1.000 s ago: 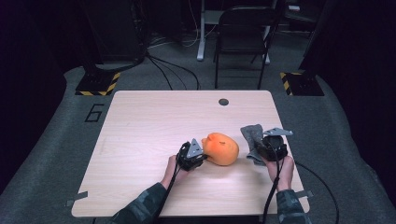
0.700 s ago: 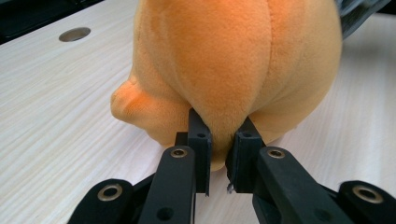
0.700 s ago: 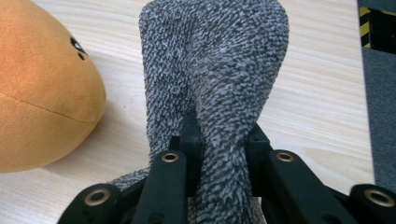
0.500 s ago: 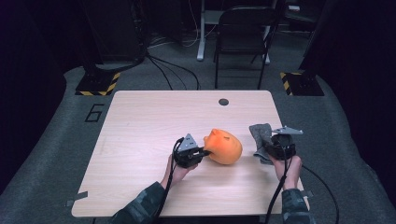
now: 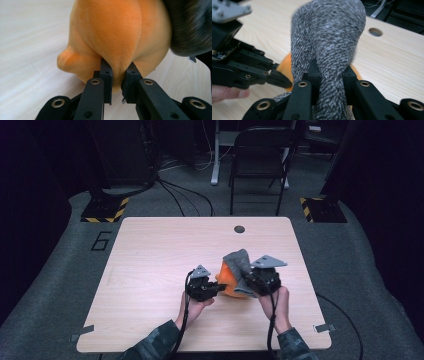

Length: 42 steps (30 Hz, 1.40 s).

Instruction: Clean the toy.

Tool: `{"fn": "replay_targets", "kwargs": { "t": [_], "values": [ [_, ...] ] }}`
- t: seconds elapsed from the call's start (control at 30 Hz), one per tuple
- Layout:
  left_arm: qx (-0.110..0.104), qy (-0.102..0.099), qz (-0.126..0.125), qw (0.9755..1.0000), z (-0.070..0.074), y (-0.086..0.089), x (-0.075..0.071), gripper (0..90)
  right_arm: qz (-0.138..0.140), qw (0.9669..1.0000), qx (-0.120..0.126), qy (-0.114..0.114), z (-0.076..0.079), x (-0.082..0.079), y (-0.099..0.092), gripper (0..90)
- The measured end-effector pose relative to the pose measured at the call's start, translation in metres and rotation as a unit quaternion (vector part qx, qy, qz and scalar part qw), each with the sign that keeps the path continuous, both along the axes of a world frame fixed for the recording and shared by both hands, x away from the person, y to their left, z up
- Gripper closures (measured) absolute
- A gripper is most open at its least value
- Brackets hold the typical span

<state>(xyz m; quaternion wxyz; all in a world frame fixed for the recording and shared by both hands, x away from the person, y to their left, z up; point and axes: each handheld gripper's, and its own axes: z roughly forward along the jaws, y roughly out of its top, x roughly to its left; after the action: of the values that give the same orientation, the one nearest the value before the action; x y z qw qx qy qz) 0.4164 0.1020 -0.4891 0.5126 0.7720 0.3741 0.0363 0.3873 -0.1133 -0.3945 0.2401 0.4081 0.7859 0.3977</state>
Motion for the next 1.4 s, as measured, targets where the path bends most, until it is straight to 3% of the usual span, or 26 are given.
{"fn": "replay_targets", "kwargs": {
  "t": [0.07,0.13,0.33,0.57,0.63,0.73,0.83,0.9,0.93,1.0,1.1,1.2,1.23,1.27,1.3,1.37,1.4],
  "values": [
    [-0.001,0.01,0.003,0.9999,-0.006,-0.001,0.001,80.4,0.002,0.9996,-0.028,0.002,-0.014,0.004,0.009,75.7],
    [0.008,0.001,-0.005,1.0,-0.005,0.0,0.002,79.7,-0.007,0.999,-0.044,0.003,-0.023,0.009,0.006,75.8],
    [0.015,-0.007,-0.015,0.9998,-0.005,-0.004,0.001,79.2,-0.037,0.9982,-0.046,0.014,-0.028,0.016,-0.014,75.8],
    [0.02,-0.013,-0.018,0.9995,-0.005,-0.006,0.0,79.1,-0.096,0.9916,-0.043,0.074,-0.058,0.035,-0.053,75.9],
    [0.019,-0.013,-0.016,0.9996,-0.005,-0.005,0.001,79.1,-0.111,0.9869,-0.053,0.104,-0.072,0.042,-0.06,75.9],
    [0.019,-0.015,-0.014,0.9996,-0.005,-0.005,0.001,79.1,-0.116,0.983,-0.066,0.126,-0.085,0.049,-0.067,75.9],
    [0.023,-0.016,-0.01,0.9995,-0.005,-0.006,0.0,79.1,-0.123,0.9838,-0.058,0.117,-0.077,0.047,-0.068,75.9],
    [0.024,-0.016,-0.009,0.9995,-0.005,-0.006,-0.001,79.1,-0.118,0.9882,-0.043,0.088,-0.057,0.041,-0.067,75.9],
    [0.026,-0.018,-0.01,0.9994,-0.004,-0.006,-0.001,79.1,-0.097,0.9936,-0.017,0.055,-0.031,0.03,-0.064,75.9],
    [0.027,-0.019,-0.009,0.9994,-0.004,-0.006,-0.001,79.0,-0.067,0.9975,0.007,0.021,-0.006,0.016,-0.053,75.9],
    [0.036,-0.025,-0.01,0.999,-0.004,-0.007,-0.002,78.9,-0.013,0.9991,0.039,-0.013,0.016,-0.001,-0.025,75.9],
    [0.039,-0.031,-0.012,0.9987,-0.003,-0.008,-0.004,78.9,0.019,0.9996,0.006,-0.018,0.012,-0.008,0.005,75.8],
    [0.038,-0.032,-0.01,0.9987,-0.003,-0.009,-0.005,78.9,0.021,0.9995,-0.018,-0.018,0.005,-0.006,0.013,75.8],
    [0.043,-0.035,-0.01,0.9984,-0.003,-0.009,-0.006,78.9,0.016,0.9984,-0.052,-0.017,-0.003,-0.005,0.019,75.8],
    [0.05,-0.035,-0.014,0.998,-0.004,-0.009,-0.006,78.9,0.012,0.9975,-0.068,-0.012,-0.012,-0.002,0.021,75.8],
    [0.042,-0.033,-0.012,0.9985,-0.005,-0.009,-0.005,78.6,0.001,0.9958,-0.089,-0.02,-0.022,0.004,0.018,75.9],
    [0.043,-0.034,-0.012,0.9984,-0.005,-0.009,-0.005,78.6,-0.009,0.9964,-0.083,-0.014,-0.023,0.006,0.014,75.9]
  ]
}}
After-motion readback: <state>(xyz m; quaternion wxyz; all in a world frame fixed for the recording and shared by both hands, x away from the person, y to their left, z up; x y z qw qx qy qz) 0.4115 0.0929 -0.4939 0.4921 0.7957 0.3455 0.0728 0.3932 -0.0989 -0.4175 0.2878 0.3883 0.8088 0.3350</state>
